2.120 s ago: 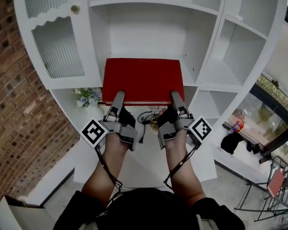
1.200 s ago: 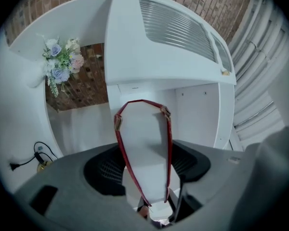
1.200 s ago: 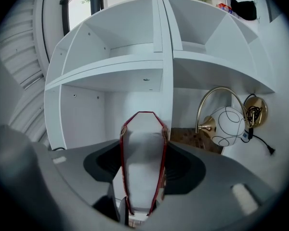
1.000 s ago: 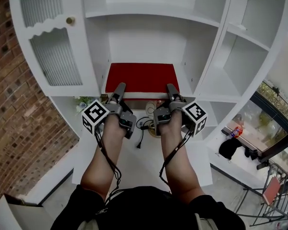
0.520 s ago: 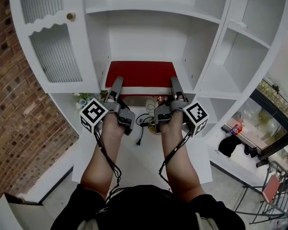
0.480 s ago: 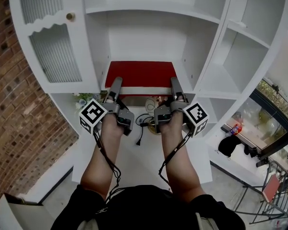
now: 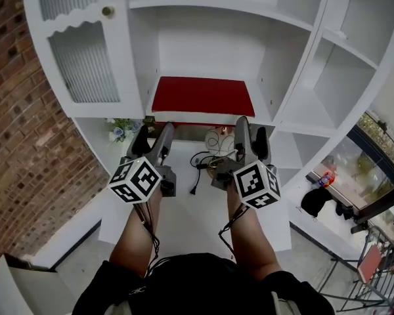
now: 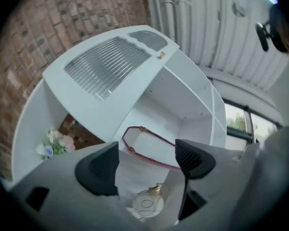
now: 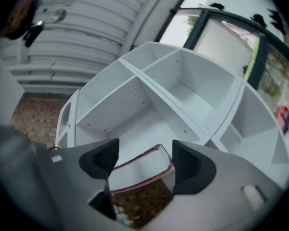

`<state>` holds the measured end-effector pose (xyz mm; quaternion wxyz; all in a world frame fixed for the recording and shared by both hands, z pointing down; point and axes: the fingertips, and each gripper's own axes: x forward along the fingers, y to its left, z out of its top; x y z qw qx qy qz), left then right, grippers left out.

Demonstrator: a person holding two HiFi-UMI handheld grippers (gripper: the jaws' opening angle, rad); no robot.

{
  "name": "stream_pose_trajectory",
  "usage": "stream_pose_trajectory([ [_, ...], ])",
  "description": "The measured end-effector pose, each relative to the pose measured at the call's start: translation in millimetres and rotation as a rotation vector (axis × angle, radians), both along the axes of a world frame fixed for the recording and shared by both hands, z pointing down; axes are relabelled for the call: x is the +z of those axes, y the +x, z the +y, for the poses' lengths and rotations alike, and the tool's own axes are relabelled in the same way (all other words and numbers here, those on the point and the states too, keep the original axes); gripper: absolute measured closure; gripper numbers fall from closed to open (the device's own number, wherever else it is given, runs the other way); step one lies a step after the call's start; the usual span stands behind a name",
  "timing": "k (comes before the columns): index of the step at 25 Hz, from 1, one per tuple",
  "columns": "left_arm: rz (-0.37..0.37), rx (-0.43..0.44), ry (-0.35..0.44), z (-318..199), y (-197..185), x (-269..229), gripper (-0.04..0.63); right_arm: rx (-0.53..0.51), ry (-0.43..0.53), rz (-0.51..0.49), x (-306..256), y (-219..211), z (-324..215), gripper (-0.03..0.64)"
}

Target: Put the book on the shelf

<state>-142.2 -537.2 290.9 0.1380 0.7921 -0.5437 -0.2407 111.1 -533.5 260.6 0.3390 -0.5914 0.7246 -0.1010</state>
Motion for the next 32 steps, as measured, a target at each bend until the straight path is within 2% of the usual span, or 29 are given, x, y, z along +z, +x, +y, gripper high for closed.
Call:
stream_pose_trajectory([
  [2, -0.121, -0.024, 0.007, 9, 2, 11, 0.298, 0.066, 0.050, 0.139, 0, -3, 13, 0.360],
  [5, -0.202, -0.027, 0.004, 22, 6, 30, 0.434, 0.121, 0.081, 0.290, 11, -10, 29, 0.513],
  [8, -0.327, -0.075, 0.014, 38, 9, 47, 0.580, 0.133, 0.077, 0.390, 31, -19, 40, 0.607],
  [9, -0.361, -0.084, 0.017, 44, 10, 51, 0.597, 0.125, 0.070, 0.410, 39, -23, 43, 0.607],
  [12, -0.413, -0.080, 0.026, 61, 17, 65, 0.595, 0.092, 0.063, 0.453, 59, -30, 56, 0.607],
  [17, -0.436, -0.052, 0.037, 83, 24, 86, 0.595, 0.005, 0.011, 0.495, 86, -41, 68, 0.606],
  [22, -0.463, -0.047, 0.019, 94, 31, 101, 0.595, -0.034, -0.017, 0.524, 97, -45, 74, 0.606],
  [32, -0.525, -0.045, 0.036, 100, 42, 101, 0.595, -0.071, -0.031, 0.517, 100, -44, 77, 0.606],
])
